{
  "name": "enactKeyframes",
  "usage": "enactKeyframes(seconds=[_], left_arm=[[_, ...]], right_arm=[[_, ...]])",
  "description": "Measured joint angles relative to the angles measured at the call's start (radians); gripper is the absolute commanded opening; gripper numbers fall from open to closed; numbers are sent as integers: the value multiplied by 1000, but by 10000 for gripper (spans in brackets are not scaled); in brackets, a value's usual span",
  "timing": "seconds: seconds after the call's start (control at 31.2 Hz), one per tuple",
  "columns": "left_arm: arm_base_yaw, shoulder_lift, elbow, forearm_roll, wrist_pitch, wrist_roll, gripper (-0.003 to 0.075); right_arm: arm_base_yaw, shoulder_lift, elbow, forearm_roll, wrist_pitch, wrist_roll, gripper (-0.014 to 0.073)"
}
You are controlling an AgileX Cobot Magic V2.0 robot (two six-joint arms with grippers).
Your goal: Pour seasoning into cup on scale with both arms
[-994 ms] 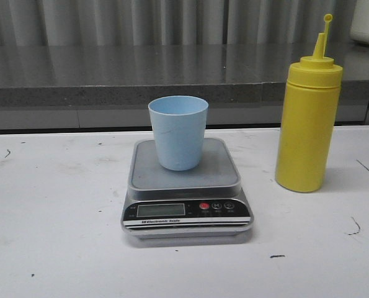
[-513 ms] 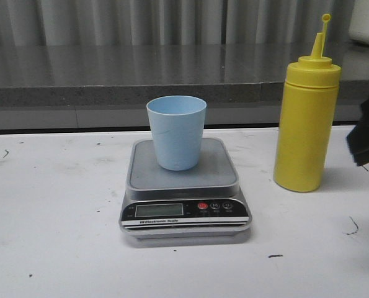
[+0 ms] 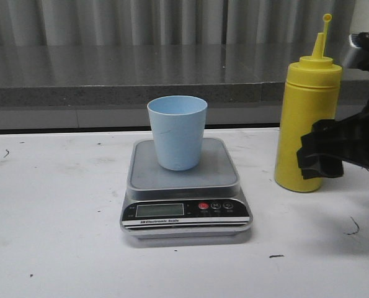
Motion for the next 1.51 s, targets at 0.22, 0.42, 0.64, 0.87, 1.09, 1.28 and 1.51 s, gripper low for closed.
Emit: enactKeyframes(seconds=[0.22, 0.42, 0.64, 0.87, 1.09, 1.28, 1.51], left_arm=[[0, 0, 0, 0, 0, 0, -20], [0, 0, 0, 0, 0, 0, -20], [0, 0, 0, 0, 0, 0, -20], [0, 0, 0, 0, 0, 0, -20], [0, 0, 0, 0, 0, 0, -20], [0, 0, 0, 0, 0, 0, -20], [0, 0, 0, 0, 0, 0, -20]], right_arm=[[2, 67, 0, -53, -94, 106, 588], [2, 92, 0, -87, -141, 128, 588], [2, 92, -2, -89, -182, 128, 588], [2, 129, -61, -87, -187, 130, 588], [2, 207, -108, -81, -216, 130, 588], [2, 279, -113, -70, -326, 170, 588], [2, 339, -116, -68, -474, 220, 588]])
